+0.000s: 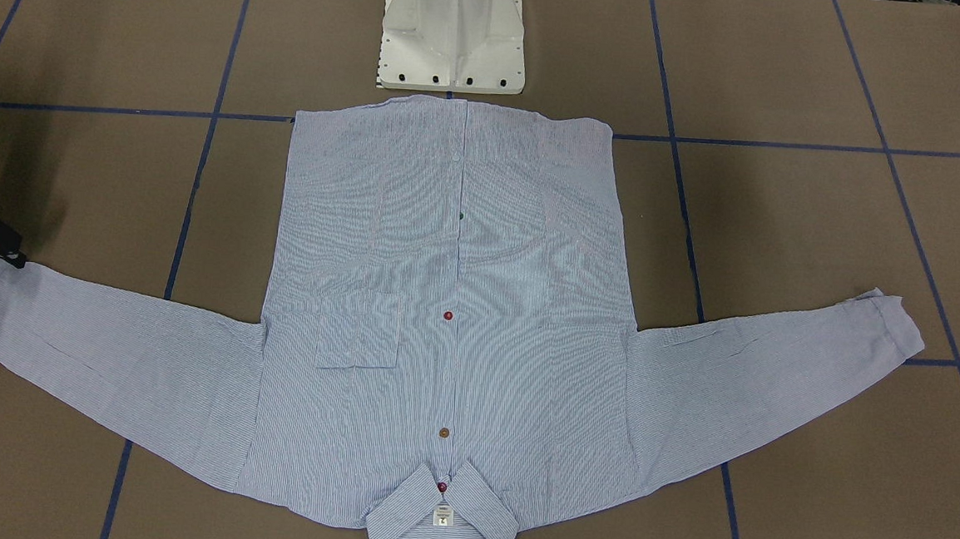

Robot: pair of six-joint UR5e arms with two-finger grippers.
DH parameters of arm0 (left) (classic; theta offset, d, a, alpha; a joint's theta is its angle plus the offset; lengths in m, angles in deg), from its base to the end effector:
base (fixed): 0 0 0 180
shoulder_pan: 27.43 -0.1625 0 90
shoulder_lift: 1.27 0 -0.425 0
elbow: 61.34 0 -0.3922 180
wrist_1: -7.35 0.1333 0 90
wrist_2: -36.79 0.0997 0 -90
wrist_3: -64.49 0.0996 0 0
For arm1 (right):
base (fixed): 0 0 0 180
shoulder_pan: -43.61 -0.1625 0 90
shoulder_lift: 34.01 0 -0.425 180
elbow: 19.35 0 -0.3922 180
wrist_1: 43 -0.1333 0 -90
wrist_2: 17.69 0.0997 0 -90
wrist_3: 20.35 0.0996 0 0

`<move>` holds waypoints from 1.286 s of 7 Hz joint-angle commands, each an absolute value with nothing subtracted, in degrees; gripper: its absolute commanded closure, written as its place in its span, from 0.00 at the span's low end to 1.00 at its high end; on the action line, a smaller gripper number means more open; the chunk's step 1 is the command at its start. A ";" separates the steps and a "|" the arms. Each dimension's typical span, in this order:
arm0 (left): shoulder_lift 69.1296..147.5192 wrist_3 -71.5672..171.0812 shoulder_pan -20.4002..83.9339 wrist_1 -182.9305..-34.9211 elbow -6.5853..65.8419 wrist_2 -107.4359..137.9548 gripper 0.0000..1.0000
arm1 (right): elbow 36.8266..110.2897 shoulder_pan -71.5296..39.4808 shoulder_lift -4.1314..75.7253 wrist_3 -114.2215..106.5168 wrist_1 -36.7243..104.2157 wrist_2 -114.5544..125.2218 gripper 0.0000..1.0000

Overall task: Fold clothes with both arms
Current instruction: 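Reach the right gripper to the sleeve cuff nearest it and grasp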

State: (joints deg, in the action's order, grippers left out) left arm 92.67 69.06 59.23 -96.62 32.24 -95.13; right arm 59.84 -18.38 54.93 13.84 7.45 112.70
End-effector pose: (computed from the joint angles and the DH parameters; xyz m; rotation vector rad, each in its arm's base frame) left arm -0.0353 -0.5409 0.5676 0.3667 0.7207 0.2676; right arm -0.1828 -0.4902 0.6701 0.0708 -0.8460 -0.0820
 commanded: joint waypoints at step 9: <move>93.03 69.06 59.23 -96.62 31.65 -95.13 0.00 | 66.86 -23.27 54.15 13.75 7.36 120.90 1.00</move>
State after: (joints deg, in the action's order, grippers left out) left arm 92.85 69.06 59.23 -96.62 31.87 -95.13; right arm 64.89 -22.02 54.32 13.75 7.36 118.35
